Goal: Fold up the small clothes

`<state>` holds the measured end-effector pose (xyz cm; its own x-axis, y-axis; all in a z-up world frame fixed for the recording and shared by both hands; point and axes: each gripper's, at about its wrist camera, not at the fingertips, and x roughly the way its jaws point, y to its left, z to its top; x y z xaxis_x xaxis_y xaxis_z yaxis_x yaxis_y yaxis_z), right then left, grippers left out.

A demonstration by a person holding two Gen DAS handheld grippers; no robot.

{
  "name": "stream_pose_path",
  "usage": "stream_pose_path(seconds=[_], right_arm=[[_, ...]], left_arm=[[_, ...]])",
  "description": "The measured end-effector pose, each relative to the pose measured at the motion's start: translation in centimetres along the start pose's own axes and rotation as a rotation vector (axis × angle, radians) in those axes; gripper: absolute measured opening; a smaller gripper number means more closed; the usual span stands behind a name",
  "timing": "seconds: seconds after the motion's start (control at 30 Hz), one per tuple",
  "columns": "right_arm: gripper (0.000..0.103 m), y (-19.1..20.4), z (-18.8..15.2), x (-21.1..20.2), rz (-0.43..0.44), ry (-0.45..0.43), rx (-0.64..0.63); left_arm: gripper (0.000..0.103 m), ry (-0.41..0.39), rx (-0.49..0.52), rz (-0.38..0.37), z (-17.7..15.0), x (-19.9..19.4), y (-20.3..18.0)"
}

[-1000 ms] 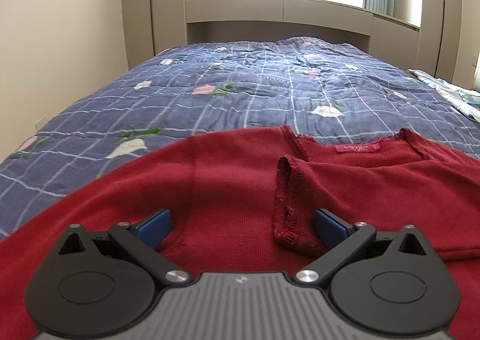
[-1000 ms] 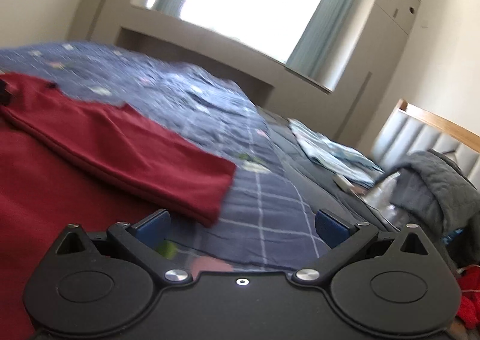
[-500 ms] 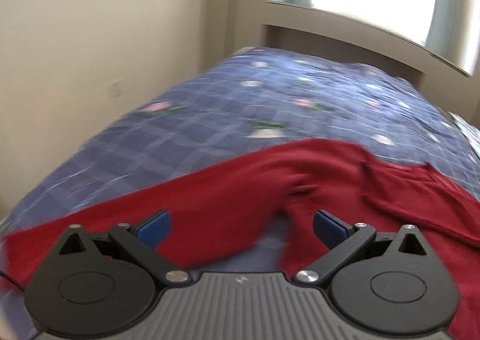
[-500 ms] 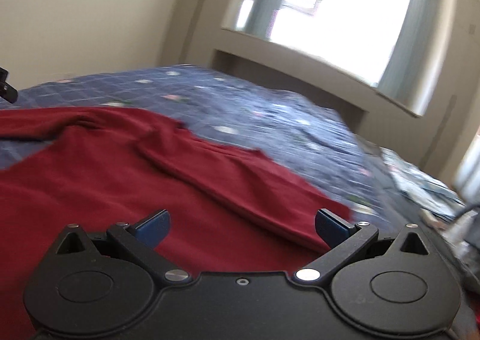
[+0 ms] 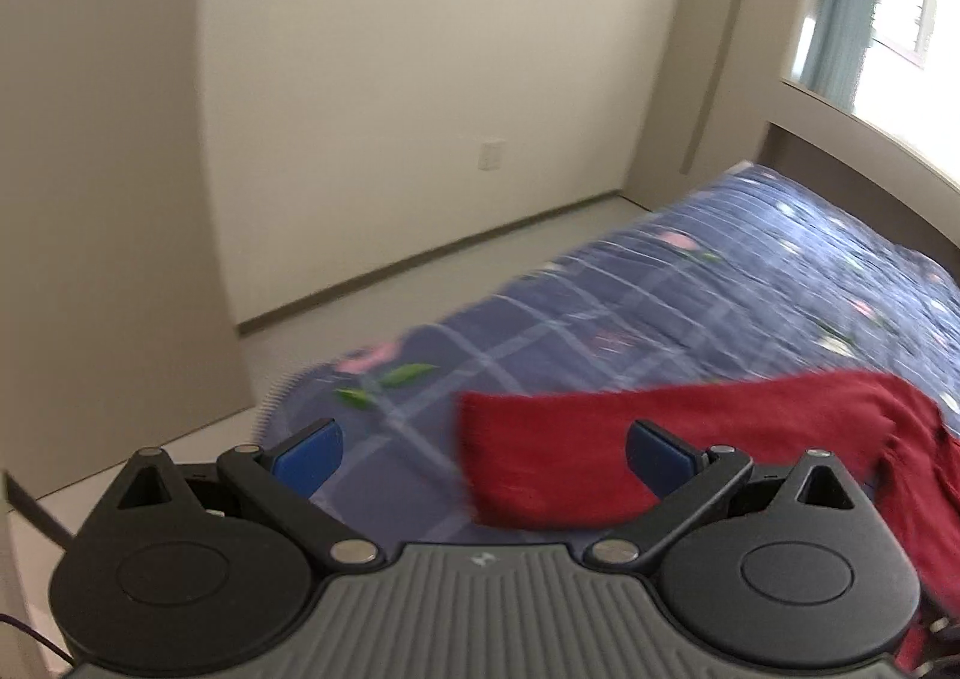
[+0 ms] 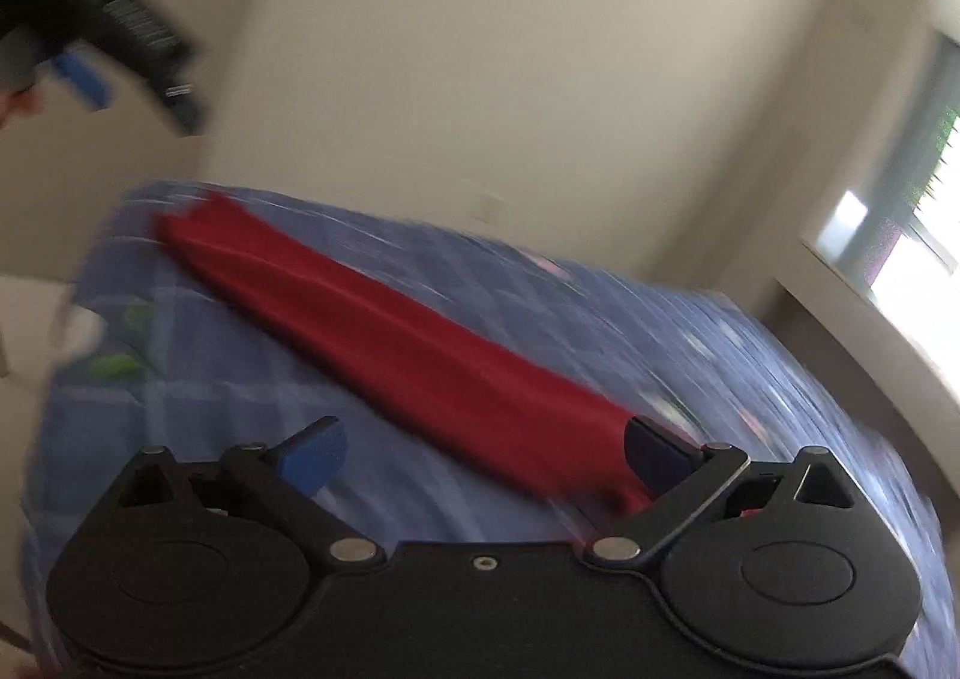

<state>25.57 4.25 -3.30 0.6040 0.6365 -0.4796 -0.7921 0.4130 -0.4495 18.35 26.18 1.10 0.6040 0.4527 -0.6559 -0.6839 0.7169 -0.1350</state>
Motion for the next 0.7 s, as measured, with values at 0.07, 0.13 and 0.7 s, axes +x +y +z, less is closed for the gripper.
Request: stream_pose_path(seconds=[0.07,0.13,0.7], right_arm=[[0.093,2.1,1.8,1.6,0.078,-0.035,-0.047],[0.085,4.0,3.3,3.1,0.150,-0.060,-0.082],[0.005,3.1,11.6,8.5,0.384,-0.074,0.055]], left_arm=[[0.103,-0.009,-0.028,0.013,0.5,-0.2,1.9],[0.103,-0.017,-0.051,0.021,0.9,-0.1,3.3],[0.103,-0.066,-0.182,0.100,3.0,-1.1,10.1]])
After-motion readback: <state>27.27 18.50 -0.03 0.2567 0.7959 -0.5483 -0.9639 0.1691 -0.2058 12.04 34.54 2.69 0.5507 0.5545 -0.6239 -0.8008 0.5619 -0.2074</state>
